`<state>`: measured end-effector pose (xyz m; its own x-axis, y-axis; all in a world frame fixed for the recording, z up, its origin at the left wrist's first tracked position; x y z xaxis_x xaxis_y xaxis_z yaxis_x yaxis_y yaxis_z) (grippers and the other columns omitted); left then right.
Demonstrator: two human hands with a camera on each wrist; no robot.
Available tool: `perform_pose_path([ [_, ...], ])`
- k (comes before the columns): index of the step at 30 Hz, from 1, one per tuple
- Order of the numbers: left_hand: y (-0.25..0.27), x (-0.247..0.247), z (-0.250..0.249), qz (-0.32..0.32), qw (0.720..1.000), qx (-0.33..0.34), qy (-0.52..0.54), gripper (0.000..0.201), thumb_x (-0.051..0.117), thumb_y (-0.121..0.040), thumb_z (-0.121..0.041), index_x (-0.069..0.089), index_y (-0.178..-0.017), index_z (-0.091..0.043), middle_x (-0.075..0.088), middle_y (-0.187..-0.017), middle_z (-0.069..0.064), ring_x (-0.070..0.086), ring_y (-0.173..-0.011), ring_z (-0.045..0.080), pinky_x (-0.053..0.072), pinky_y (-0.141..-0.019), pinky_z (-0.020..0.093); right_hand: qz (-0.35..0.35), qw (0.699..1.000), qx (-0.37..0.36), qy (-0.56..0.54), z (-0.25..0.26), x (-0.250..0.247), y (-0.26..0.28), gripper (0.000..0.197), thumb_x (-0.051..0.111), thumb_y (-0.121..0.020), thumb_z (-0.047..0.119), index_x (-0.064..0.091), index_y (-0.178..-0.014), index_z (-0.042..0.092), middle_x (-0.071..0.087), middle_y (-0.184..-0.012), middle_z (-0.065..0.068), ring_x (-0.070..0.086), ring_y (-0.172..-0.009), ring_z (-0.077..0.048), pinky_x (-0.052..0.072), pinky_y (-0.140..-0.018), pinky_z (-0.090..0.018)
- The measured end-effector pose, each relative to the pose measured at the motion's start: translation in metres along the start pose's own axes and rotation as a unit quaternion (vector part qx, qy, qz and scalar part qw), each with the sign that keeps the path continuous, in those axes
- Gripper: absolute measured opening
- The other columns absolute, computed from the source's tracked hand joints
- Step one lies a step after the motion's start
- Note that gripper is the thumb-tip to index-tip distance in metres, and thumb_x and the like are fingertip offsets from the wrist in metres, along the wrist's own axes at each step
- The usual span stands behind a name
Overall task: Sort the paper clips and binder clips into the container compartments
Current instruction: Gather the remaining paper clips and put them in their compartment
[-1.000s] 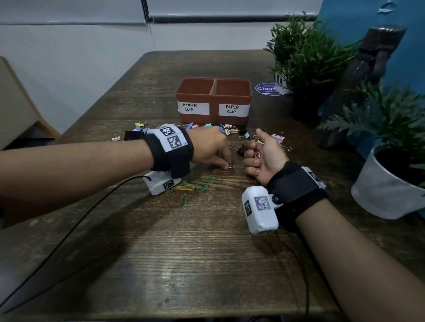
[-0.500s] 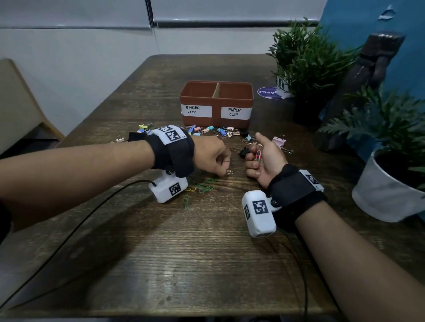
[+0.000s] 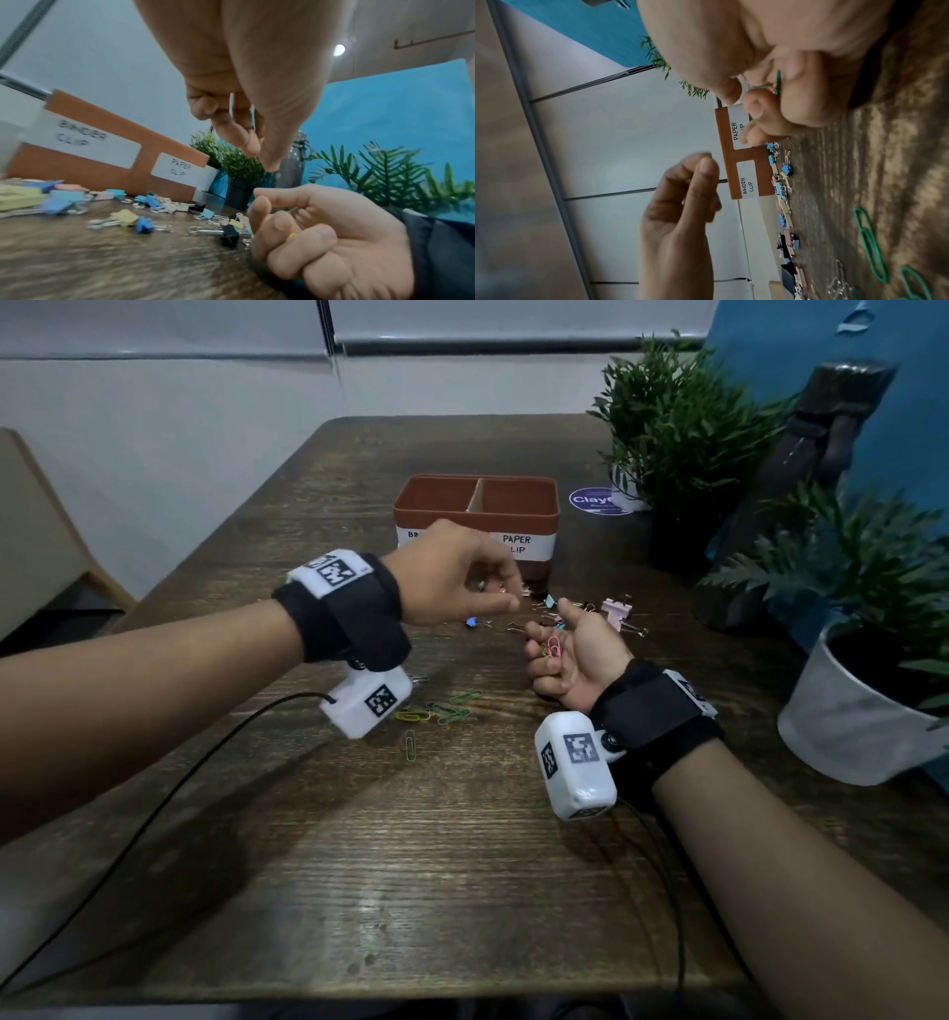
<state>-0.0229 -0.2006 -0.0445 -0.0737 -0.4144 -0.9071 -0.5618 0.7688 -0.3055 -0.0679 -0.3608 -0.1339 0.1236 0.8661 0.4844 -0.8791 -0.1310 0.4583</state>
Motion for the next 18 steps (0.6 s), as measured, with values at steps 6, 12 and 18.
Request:
perform_pose_path([
  [6, 0.06, 0.016, 0.017, 0.229, 0.966, -0.108, -0.049, 0.047, 0.07, -0.073, -0.064, 0.072, -0.103, -0.028, 0.07, -0.081, -0.016, 0.062, -0.069, -0.008, 0.044, -0.059, 0.005, -0.012, 0.999, -0.003, 0.045, -0.005, 0.006, 0.0, 0.052, 0.035, -0.099, 0.059, 0.05, -0.073, 0.016, 0.046, -0.059, -0.001, 0.032, -0.033, -0.008, 0.019, -0.032, -0.014],
  [12, 0.072, 0.03, 0.004, 0.173, 0.982, -0.034, -0.065, 0.029, 0.07, -0.084, -0.046, 0.076, -0.099, -0.022, 0.07, -0.085, -0.008, 0.056, -0.069, 0.002, 0.042, -0.064, 0.01, -0.004, 0.997, -0.019, 0.072, -0.01, 0.011, -0.002, 0.051, 0.04, -0.097, 0.061, 0.05, -0.073, 0.016, 0.046, -0.059, -0.001, 0.033, -0.034, -0.007, 0.02, -0.032, -0.014],
  [18, 0.065, 0.034, 0.0, 0.197, 0.974, -0.089, -0.067, 0.013, 0.072, -0.086, -0.032, 0.074, -0.094, -0.022, 0.071, -0.079, -0.012, 0.06, -0.066, -0.005, 0.046, -0.062, 0.009, -0.003, 0.996, -0.026, 0.081, -0.011, 0.01, -0.002, 0.049, 0.043, -0.096, 0.06, 0.051, -0.074, 0.017, 0.047, -0.06, -0.001, 0.033, -0.034, -0.007, 0.021, -0.03, -0.014],
])
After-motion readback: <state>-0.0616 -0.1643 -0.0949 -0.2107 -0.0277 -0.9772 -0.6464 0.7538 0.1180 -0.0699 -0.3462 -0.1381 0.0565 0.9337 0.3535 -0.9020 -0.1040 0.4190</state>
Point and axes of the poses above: each hand's wrist, its own y-axis away from the middle knuckle, its own x-axis out of the palm, z = x × y, the point moved 2 cm from there along -y, towards the middle knuckle
